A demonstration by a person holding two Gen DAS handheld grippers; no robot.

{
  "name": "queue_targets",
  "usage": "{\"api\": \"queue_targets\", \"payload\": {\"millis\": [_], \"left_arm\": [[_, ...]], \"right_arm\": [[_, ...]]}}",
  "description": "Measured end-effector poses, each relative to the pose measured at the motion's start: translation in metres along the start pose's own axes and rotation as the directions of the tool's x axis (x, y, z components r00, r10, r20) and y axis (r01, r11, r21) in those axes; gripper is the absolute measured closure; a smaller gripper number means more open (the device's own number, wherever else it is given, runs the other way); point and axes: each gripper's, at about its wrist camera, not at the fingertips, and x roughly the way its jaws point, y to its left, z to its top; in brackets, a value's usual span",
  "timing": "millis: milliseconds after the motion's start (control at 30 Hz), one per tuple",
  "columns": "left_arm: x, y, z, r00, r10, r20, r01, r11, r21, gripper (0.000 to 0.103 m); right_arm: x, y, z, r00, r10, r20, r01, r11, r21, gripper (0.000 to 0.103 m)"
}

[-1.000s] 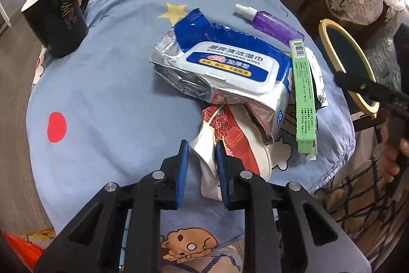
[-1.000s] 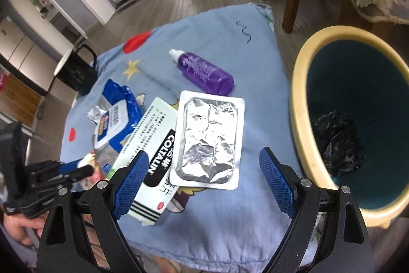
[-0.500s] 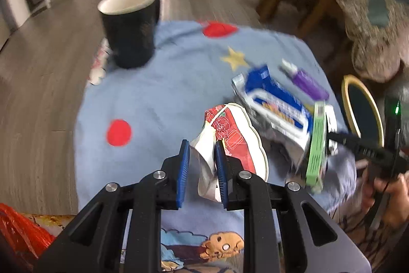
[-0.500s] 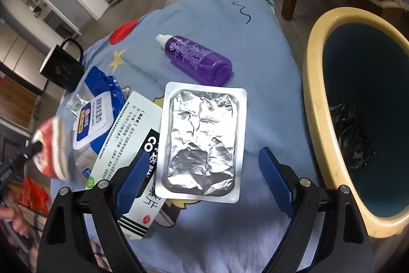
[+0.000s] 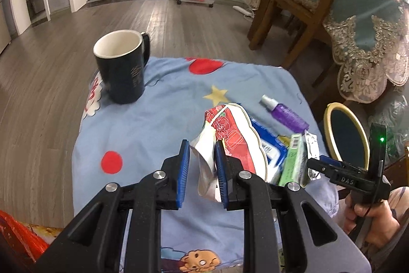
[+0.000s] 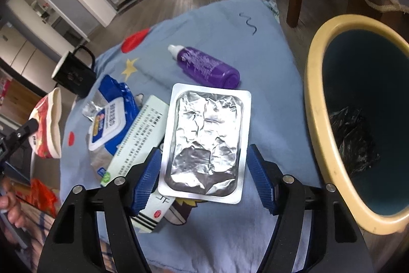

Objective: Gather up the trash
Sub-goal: 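Grasp the red-white snack wrapper with the left tool while the right tool grasps the foil blister pack, then carry the snack wrapper and foil pack over the bin and open both tools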

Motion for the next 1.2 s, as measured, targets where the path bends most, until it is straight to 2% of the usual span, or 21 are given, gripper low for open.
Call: {"api": "queue_targets", "payload": {"millis": [500,767,900,1200], "left_arm": [[-0.019,-0.056,0.029,0.991,-0.084,0.101,0.077,0.994,0.077,0.083],[-0.021,-0.09,0.037,0.983,-0.138,0.121,0.123,0.984,0.127,0.083],[-0.019,-0.113,0.04,0.977,-0.179,0.114,0.159,0.974,0.162,0.083],[-0.007,-0.174,0.042,0.963,-0.256,0.079,0.232,0.944,0.236,0.083]], "right_arm": [[-0.069,0.009,0.0,0.989,0.034,0.147,-0.025,0.998,-0.063,0.033],[-0.109,-0.009,-0.009,0.975,0.021,0.221,-0.011,0.999,-0.048,0.033],[-0.123,-0.025,-0.011,0.968,-0.009,0.251,0.012,1.0,-0.013,0.033],[-0.153,-0.073,-0.018,0.94,-0.148,0.306,0.125,0.988,0.094,0.033]]}}
